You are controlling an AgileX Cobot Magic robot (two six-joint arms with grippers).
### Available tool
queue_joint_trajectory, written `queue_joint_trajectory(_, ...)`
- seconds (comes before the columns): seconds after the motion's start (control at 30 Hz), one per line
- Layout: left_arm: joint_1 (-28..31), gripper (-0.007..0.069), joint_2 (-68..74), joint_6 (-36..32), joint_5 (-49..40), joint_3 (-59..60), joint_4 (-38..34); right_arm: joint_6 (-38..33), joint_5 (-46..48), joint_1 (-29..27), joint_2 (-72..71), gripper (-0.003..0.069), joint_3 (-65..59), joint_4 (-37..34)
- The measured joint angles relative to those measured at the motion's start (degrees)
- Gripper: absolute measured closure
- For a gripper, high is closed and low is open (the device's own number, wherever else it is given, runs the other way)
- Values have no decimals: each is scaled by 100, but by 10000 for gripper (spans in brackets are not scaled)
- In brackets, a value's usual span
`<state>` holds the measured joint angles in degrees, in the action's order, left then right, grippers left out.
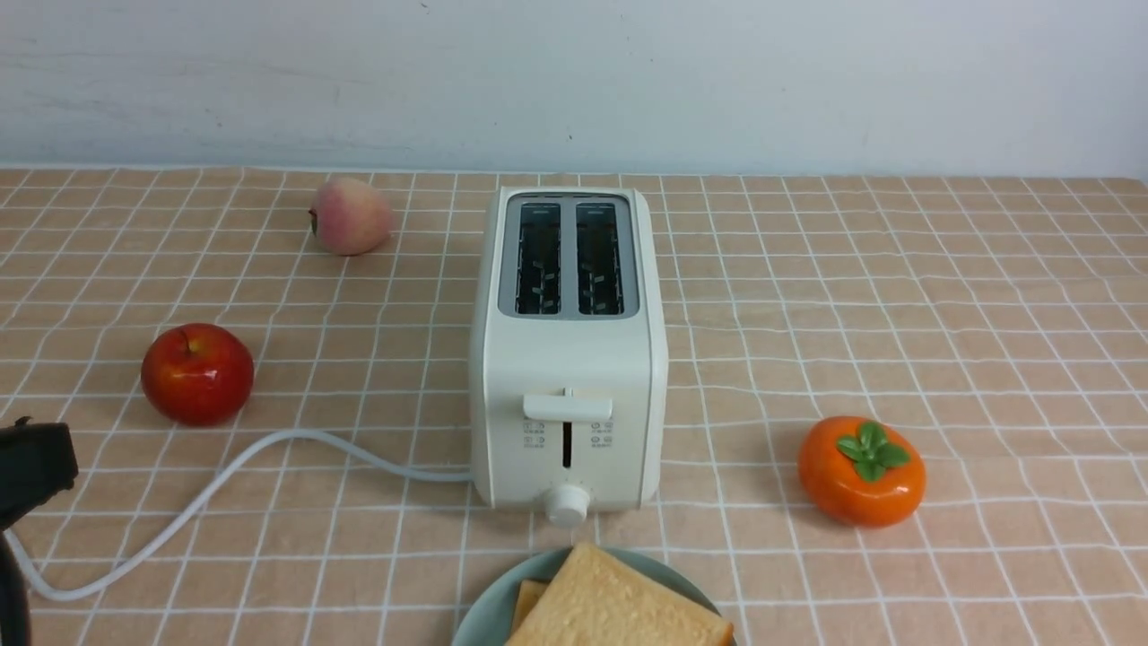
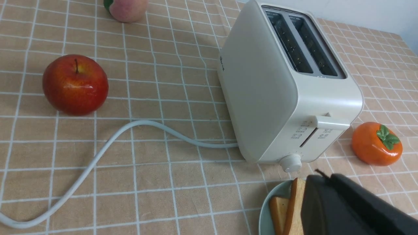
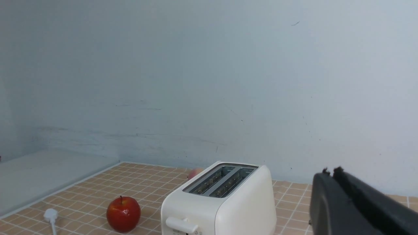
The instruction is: Take toasted bread from bread machine on light coffee tablecloth place on plate.
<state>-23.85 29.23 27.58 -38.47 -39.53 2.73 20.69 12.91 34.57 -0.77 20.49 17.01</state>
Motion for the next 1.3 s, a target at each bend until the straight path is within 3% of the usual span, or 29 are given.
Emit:
queue_joint_trajectory(0.63,0,624,0,-5,0,5,0,0,0,0,0,639,-4,0)
queue_joint_trajectory(0.8,44,622,-349,-535,362,419,-64,0,0,0,0,638,-6,0)
queue_joint_trajectory(0.93,620,620,-1084,-1391,1391,1528,-584,0,0,0,0,636,-6,0)
queue_joint_trajectory(1.1,1725,613,-2197,-1746,2655,3235,-1124,0,0,0,0,635,-6,0)
queue_joint_trajectory(1.2,2145,608,-2772,-1757,2803,3927,-1180,0,0,0,0,635,-6,0)
queue_joint_trajectory(1.3,2303,607,-2965,-1784,2322,4091,-1130,0,0,0,0,630,-11,0)
